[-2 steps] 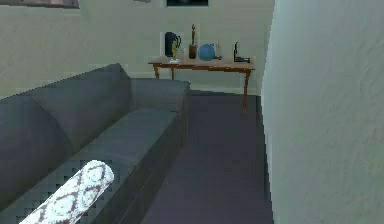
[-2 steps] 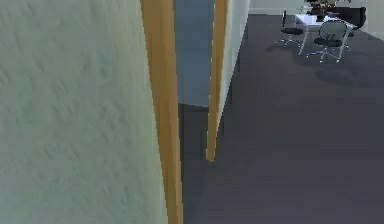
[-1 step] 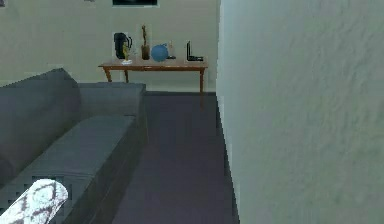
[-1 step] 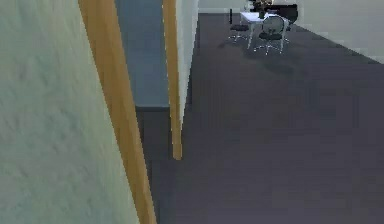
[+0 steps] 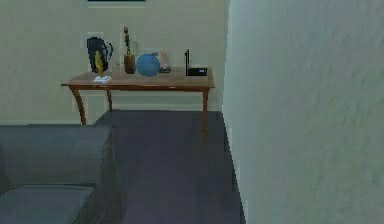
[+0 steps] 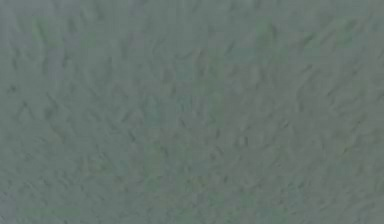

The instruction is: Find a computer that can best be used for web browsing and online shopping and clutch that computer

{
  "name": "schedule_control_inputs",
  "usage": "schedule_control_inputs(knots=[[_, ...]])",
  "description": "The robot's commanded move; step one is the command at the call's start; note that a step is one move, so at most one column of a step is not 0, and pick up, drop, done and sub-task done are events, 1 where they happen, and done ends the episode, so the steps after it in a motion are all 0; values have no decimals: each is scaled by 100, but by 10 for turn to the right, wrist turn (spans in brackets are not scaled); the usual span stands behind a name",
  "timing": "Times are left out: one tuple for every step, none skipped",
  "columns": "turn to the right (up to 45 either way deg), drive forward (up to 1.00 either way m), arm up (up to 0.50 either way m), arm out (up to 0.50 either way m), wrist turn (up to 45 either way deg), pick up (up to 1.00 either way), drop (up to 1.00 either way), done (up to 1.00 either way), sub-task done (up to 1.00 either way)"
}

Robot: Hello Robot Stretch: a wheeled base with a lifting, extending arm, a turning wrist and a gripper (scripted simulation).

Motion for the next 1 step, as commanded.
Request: schedule_control_inputs(knots=[[30,0,0,0,0,0,0,0,0]])
